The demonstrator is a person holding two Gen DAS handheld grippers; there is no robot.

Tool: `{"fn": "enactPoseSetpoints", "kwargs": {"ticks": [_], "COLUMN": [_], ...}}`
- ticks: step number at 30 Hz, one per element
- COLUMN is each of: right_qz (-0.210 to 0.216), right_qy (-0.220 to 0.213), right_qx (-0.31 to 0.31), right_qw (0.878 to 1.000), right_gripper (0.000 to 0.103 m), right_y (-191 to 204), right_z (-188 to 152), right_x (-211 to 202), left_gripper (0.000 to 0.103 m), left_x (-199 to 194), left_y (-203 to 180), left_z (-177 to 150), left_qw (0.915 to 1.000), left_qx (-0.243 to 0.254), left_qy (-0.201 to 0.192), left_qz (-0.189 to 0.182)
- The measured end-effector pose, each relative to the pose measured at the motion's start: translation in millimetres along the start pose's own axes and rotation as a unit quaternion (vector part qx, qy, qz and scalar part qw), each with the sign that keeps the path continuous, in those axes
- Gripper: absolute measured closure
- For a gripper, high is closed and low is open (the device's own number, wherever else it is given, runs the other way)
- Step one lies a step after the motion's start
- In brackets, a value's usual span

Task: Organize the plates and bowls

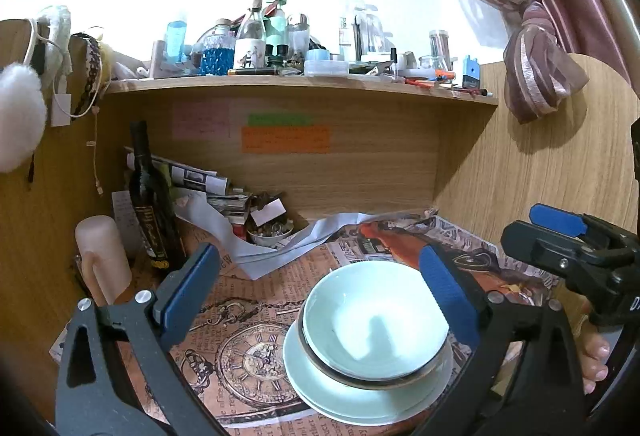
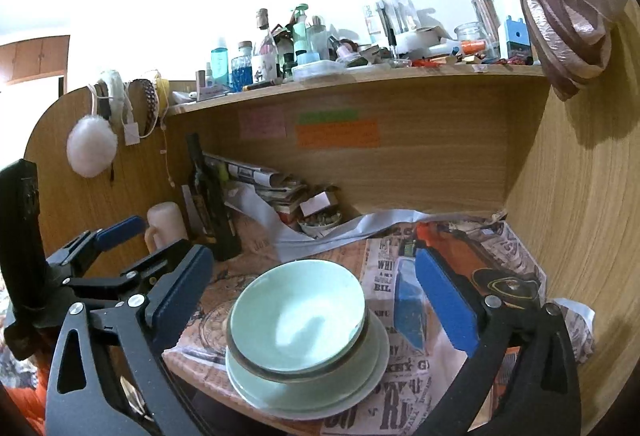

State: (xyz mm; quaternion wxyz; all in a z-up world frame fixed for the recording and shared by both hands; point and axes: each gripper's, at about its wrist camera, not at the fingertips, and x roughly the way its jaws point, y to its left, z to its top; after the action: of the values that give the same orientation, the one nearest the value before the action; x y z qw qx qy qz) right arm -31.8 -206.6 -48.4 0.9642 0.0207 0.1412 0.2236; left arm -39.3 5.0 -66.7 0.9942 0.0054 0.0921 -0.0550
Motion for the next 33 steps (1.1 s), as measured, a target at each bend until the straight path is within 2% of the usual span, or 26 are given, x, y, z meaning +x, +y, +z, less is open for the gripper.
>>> {"fn": "enactPoseSetpoints", "kwargs": {"ticks": [20,33], "right_qz": [0.011,0.008], "right_qy": [0.002,0.004], "right_qx": [0.014,0.017], "right_qw": [1.000,1.000], "right_gripper": [0.000,0.000], "right_y": [0.1,0.3], "right_z": [-2.2,-1.5], "right_x": [-1.8,-0.3], "left_gripper": [0.001,0.000], "left_x": [-2.7,1.2], "left_y": [-1.6,0.5], "left_z": [-4.8,-4.8], "left_qw": [0.9999,1.0000], "left_qx": [0.007,0.003], "left_qy": [-0.009,-0.004], "left_qz": [0.008,0.000]}}
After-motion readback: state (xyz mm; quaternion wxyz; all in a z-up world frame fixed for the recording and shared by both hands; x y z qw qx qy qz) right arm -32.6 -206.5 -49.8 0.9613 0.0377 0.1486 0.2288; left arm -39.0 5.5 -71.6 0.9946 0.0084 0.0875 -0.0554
